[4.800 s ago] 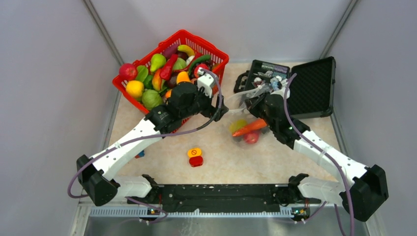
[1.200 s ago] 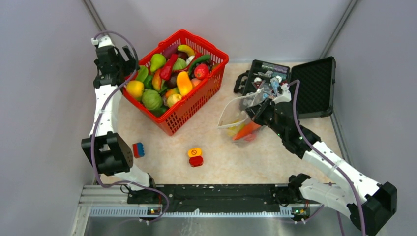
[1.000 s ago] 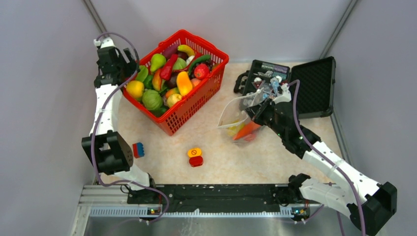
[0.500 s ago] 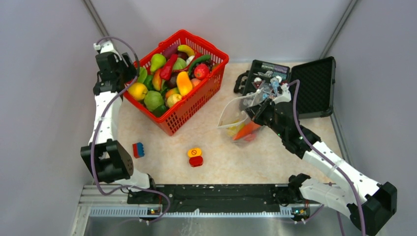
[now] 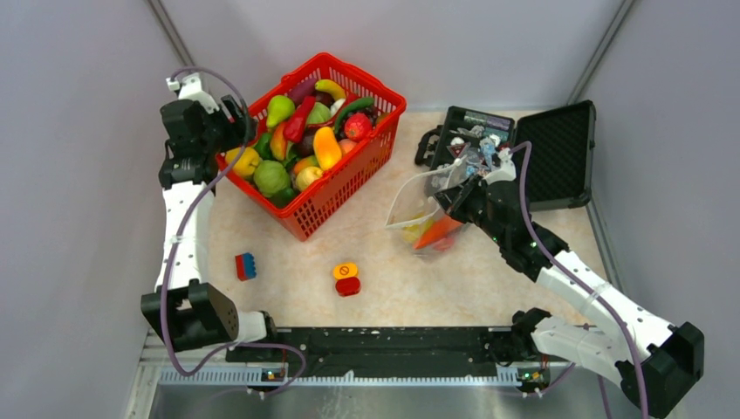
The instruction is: Place the food in the zip-top bag and seal the zipper
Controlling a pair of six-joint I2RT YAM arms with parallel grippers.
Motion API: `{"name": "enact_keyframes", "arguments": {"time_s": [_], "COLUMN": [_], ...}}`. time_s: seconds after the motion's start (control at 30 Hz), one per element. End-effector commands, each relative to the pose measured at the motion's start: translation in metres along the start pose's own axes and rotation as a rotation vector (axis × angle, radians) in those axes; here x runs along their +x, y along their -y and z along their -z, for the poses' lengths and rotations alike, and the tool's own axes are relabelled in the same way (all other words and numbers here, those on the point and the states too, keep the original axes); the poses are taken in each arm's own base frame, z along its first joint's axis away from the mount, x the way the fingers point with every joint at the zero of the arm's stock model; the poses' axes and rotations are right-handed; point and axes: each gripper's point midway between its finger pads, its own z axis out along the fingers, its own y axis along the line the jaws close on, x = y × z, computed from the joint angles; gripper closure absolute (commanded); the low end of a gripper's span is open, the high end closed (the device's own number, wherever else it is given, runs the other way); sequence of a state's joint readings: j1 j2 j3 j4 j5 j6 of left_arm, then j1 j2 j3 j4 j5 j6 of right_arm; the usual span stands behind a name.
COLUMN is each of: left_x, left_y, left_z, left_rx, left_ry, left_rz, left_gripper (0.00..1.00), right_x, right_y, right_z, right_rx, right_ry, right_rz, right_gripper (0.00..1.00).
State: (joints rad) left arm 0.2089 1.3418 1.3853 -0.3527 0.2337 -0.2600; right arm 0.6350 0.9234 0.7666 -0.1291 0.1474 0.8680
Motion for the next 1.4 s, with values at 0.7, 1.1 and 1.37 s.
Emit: {"name": "enact_keyframes", "arguments": {"time_s": [0.7,1.1,1.37], "left_x": [0.104,0.185,0.219], "left_y": [0.3,0.326,0.344], "left_z": [0.127,0.121,0.114], "left_rx": [1.187,1.221,1.212], "left_ry": [-0.185,-0.384,-0.467], "left_rz": [-0.254,-0.3,-0.331], "left_gripper": [0.62,0.6,0.56], "right_x": [-0.006,-0.015,-0.021], "right_y": [-0.024,-0.035,-0.043], "right_z": [-0.003,0.005,0.012], "right_rx": [-0.078,-0.113,-0.141], "right_ry": [0.009,0.025,0.035], "right_rz": [-0.031,-0.045,-0.058], "right_gripper": [1.0,1.0,1.0]}}
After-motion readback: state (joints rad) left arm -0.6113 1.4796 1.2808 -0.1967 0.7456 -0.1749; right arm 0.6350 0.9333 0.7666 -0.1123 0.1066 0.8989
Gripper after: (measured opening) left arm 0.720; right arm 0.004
